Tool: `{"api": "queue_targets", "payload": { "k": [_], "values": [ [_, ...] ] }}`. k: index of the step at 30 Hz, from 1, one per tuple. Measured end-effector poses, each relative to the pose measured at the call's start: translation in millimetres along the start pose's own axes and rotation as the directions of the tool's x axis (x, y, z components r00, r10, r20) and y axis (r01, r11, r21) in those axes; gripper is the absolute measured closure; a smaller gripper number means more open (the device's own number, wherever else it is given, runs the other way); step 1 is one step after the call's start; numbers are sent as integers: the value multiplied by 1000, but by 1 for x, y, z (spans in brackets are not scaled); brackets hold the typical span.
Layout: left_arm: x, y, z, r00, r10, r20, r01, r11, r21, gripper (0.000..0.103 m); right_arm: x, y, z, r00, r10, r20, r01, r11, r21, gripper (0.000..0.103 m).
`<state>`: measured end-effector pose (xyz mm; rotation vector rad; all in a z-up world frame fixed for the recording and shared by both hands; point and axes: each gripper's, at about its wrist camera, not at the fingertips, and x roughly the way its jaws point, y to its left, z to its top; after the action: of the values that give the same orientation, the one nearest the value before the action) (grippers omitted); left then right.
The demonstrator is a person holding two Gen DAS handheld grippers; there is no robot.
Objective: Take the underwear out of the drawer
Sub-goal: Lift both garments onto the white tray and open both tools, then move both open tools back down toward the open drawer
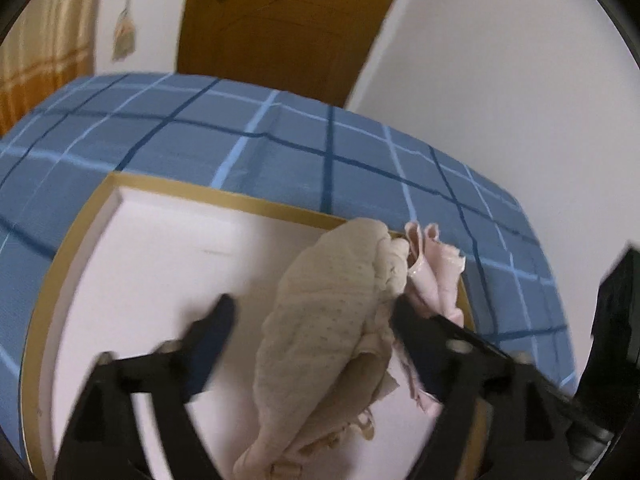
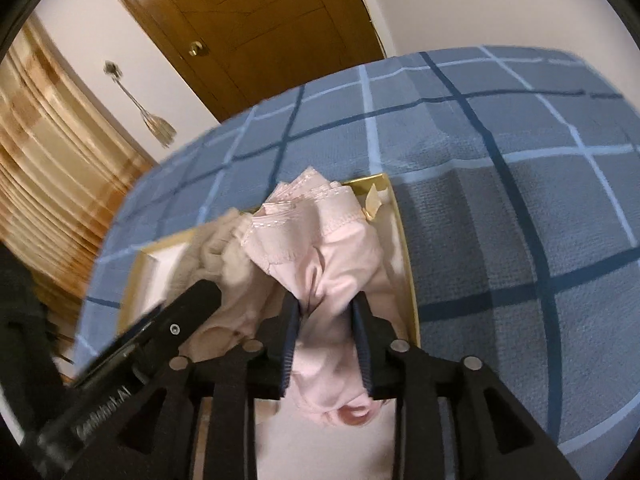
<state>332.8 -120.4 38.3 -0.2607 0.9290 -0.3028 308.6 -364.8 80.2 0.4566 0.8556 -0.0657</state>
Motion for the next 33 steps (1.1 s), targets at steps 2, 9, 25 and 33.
{"api": "queue_targets", "payload": {
  "k": [2, 9, 25, 33],
  "values": [
    [-14, 2, -1, 998, -32, 47, 33, 999, -11, 7, -13, 2, -2, 998, 38, 50, -38, 999, -1, 64],
    [-67, -10, -17, 977, 52, 204, -81, 988, 135, 2, -55, 13, -27, 980, 96, 175, -99, 995, 11, 53],
    [-137, 11, -101, 917, 126, 378, -231, 941, 247, 0, -93, 29, -128, 961, 104, 258, -107, 994, 0, 53],
    [-147, 29, -132, 921, 141, 365, -237, 943, 235, 0, -101, 33, -172, 957, 122, 264, -127, 992, 4, 53]
  ]
}}
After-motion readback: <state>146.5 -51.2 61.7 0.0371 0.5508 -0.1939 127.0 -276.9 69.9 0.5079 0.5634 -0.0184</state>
